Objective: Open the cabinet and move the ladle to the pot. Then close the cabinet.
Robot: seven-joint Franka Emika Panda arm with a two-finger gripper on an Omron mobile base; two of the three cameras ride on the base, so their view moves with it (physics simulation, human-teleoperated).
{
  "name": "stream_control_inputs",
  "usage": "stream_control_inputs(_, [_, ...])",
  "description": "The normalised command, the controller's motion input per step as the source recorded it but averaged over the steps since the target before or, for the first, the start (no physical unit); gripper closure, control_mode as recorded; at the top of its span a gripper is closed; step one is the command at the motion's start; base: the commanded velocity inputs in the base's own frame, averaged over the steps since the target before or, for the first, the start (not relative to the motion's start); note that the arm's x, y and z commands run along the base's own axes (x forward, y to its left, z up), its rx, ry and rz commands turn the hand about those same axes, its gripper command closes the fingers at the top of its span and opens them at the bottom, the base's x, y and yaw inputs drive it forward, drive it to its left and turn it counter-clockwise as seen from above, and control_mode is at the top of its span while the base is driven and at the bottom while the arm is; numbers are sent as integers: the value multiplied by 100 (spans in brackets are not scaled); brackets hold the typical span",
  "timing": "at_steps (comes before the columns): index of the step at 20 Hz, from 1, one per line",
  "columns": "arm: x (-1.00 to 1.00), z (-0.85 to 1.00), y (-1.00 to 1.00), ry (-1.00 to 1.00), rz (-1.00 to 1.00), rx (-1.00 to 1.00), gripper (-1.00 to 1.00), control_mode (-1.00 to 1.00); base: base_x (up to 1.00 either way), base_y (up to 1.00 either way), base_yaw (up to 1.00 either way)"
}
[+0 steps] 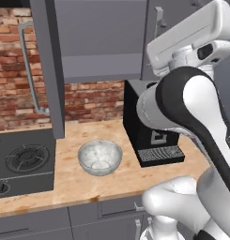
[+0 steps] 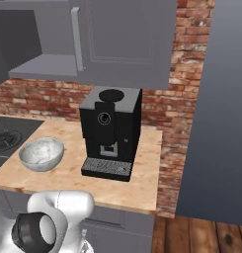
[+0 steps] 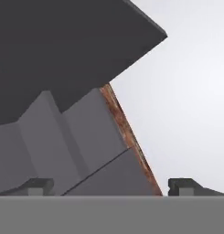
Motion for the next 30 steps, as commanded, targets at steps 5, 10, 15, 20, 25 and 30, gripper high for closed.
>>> stream_control_inputs(5, [-8, 1, 3, -55, 3, -76, -100, -100, 0, 0, 0])
stream_control_inputs(10, [-8, -4, 9, -53, 0, -84, -100, -100, 0, 0, 0])
stream_control_inputs(15, [-30, -27, 31, -54, -4, -87, -100, -100, 0, 0, 0])
stream_control_inputs(20, [-11, -45, 31, -48, -12, -86, -100, -100, 0, 0, 0])
stream_control_inputs(25, [-3, -54, 67, -48, -20, -82, -100, -100, 0, 0, 0])
stream_control_inputs(30, [-11, -50, 77, -56, -28, -74, -100, -100, 0, 0, 0])
